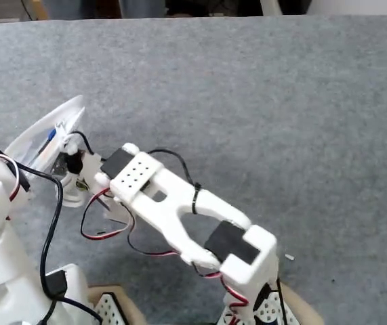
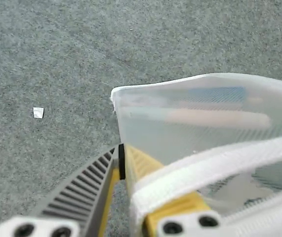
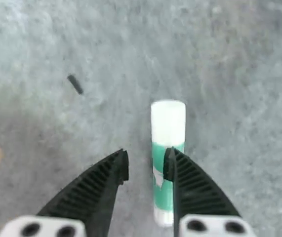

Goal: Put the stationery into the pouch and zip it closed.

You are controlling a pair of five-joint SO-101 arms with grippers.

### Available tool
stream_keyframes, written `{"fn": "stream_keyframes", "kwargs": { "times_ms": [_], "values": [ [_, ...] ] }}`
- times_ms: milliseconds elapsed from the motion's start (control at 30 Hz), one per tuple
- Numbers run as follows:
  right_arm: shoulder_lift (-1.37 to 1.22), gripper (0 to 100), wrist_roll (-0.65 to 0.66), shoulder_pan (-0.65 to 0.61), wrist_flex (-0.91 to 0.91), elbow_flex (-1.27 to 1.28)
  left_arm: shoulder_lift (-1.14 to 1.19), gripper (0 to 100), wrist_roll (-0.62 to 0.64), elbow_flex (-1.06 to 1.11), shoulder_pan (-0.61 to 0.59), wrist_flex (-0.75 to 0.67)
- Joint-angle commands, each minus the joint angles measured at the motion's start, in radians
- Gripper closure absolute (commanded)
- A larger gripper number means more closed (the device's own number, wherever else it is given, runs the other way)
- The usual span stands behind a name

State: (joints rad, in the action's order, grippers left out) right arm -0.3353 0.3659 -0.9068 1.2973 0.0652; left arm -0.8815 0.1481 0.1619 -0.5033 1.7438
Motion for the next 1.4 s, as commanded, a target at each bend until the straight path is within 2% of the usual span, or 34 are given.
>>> {"fn": "stream_keyframes", "kwargs": {
  "times_ms": [0, 533, 600, 700, 767, 1100, 1367],
  "values": [
    [-0.058, 86.4, -0.006, -0.028, -0.025, -0.054, -0.011, 97, -0.002, -0.062, -0.001, -0.020],
    [-0.191, 86.6, -0.006, -0.006, -0.021, -0.137, -0.011, 97, -0.002, -0.062, -0.001, -0.020],
    [-0.197, 88.7, -0.006, 0.000, -0.021, -0.137, -0.011, 97, -0.002, -0.062, -0.001, -0.020],
    [-0.189, 99.1, -0.006, 0.025, -0.021, -0.137, -0.011, 97, -0.002, -0.062, 0.001, -0.018],
    [-0.177, 97.5, -0.006, 0.052, -0.018, -0.136, -0.011, 97, -0.002, -0.062, 0.002, -0.018],
    [0.045, 98.5, -0.006, 0.184, 0.118, -0.128, -0.005, 97, -0.002, -0.062, 0.005, -0.017],
    [0.331, 98.5, -0.017, 0.321, 0.132, -0.127, 0.000, 97, 0.000, -0.025, 0.045, -0.014]
  ]
}}
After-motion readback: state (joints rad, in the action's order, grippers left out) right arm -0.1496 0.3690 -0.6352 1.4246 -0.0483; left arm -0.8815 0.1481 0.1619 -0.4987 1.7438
